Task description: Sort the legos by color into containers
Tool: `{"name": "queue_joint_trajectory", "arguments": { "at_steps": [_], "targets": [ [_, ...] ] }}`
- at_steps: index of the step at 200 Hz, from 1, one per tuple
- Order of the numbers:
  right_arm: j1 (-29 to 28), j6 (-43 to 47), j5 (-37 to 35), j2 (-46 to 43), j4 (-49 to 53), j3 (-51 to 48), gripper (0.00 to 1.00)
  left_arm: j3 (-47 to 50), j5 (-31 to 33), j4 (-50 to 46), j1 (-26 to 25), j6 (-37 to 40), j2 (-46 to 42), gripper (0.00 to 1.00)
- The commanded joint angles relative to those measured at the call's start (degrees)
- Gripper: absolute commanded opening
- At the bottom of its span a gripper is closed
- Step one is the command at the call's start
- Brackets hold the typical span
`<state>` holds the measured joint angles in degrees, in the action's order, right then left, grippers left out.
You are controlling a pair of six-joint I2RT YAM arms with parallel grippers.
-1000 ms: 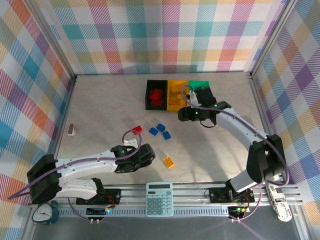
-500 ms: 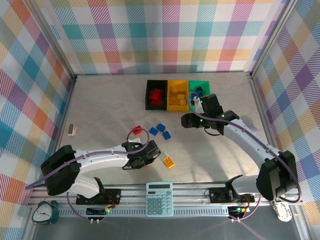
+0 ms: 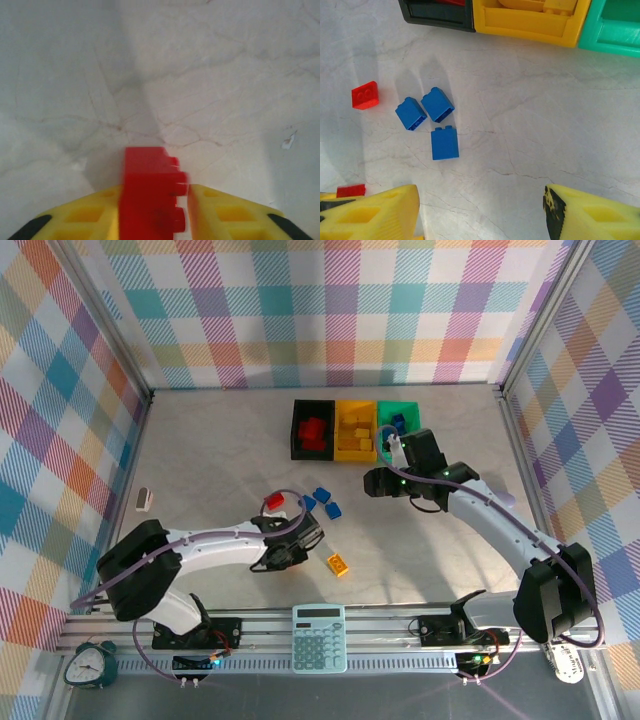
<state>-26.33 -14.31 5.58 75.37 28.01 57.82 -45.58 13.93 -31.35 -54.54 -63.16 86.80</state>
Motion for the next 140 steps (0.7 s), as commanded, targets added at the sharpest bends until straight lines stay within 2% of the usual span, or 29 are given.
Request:
{"name": "queue_joint_trajectory", "arguments": {
  "at_steps": [1, 24, 52, 82, 140],
  "targets": [
    [0.0, 0.5, -0.6, -1.6, 0.3, -0.6, 0.67, -3.5, 1.3, -1.7, 1.4, 5.0, 1.9, 0.29],
    [0.0, 0.4, -0.8, -2.1, 0.4, -0.9, 0.67, -6.4, 2.3, -3.7, 2.2, 8.6, 3.5, 0.19],
    [0.0, 0.2, -1.1, -3.1, 0.4, -1.7, 0.67, -10.8, 3.5, -5.8, 3.9, 13.6, 4.4, 0.13],
    [0.0, -0.3, -1.4, -4.8, 0.5, -3.2, 0.67, -18.2, 5.5, -8.5, 6.9, 20.5, 4.4, 0.11],
    [-0.5, -2.1, 0.7, -8.1, -1.5, -7.8, 0.66, -34.7, 3.9, -9.0, 17.3, 33.7, 9.3, 0.12]
  ]
}}
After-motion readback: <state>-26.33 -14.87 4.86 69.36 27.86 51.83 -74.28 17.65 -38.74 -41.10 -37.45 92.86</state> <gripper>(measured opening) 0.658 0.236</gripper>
